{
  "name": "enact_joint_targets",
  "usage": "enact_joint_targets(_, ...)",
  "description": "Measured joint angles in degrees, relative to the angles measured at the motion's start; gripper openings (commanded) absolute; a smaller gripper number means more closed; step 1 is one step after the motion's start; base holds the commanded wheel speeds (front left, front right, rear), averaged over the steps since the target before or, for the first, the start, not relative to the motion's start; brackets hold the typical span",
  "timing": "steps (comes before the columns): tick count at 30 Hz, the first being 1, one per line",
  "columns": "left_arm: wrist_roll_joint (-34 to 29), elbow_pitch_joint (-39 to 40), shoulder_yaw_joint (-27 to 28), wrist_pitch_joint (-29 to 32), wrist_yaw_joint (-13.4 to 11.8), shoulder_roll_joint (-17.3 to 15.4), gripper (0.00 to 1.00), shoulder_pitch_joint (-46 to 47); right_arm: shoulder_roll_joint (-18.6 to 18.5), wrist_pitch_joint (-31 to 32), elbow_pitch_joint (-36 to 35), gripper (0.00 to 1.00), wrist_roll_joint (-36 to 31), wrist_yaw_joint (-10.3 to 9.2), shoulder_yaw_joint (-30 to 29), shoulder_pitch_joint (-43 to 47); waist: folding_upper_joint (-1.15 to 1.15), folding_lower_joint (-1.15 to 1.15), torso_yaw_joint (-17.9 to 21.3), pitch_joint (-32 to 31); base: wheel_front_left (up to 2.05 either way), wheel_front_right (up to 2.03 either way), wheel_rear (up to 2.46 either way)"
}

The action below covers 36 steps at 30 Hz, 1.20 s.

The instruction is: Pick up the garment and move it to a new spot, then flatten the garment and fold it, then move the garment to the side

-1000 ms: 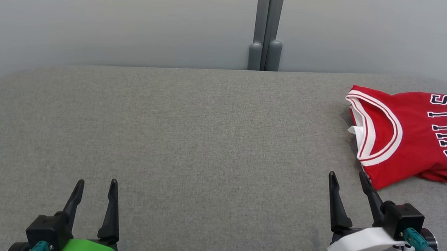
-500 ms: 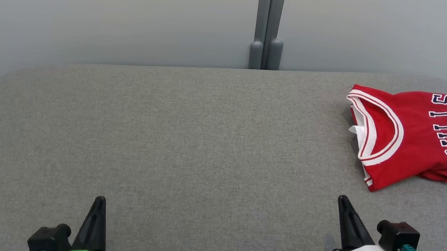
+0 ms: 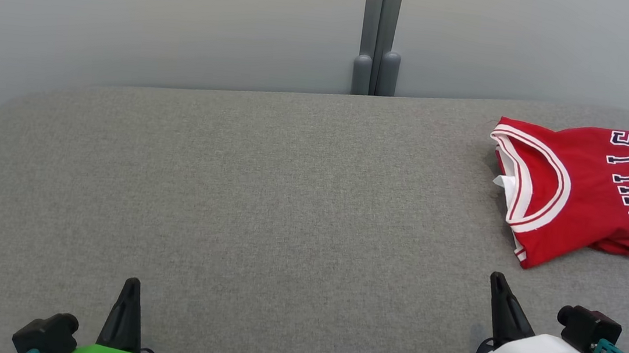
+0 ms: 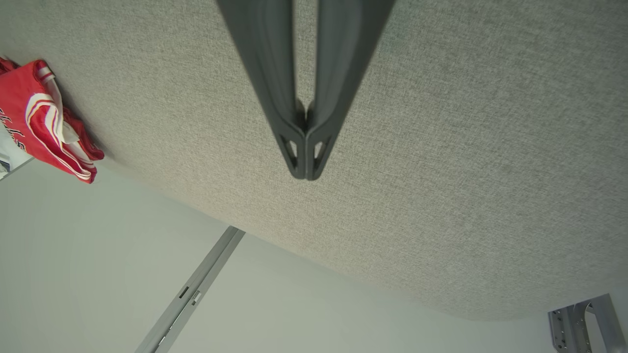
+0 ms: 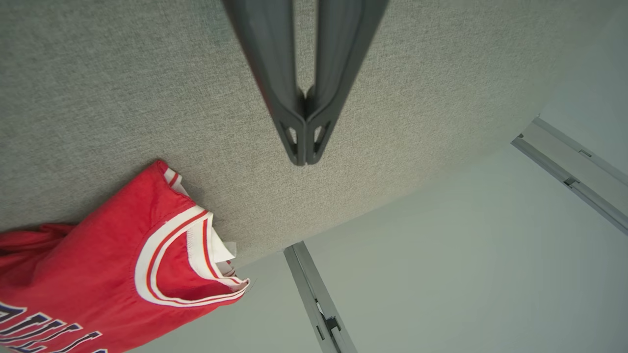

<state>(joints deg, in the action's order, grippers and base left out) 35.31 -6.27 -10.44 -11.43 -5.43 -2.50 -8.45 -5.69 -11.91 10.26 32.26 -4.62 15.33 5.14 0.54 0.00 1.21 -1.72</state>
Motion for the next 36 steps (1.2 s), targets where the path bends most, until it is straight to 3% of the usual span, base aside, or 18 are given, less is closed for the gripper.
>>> enact_joint_targets(36,25.1,-2.3,3.7,5.4,4.4,-1.5,0.0,3.5,0.0,5.9,0.8,0.0,26.0,3.87,-7.4,-2.5,0.0,0.0,-0.5,0.8,0.0,0.0,0.0)
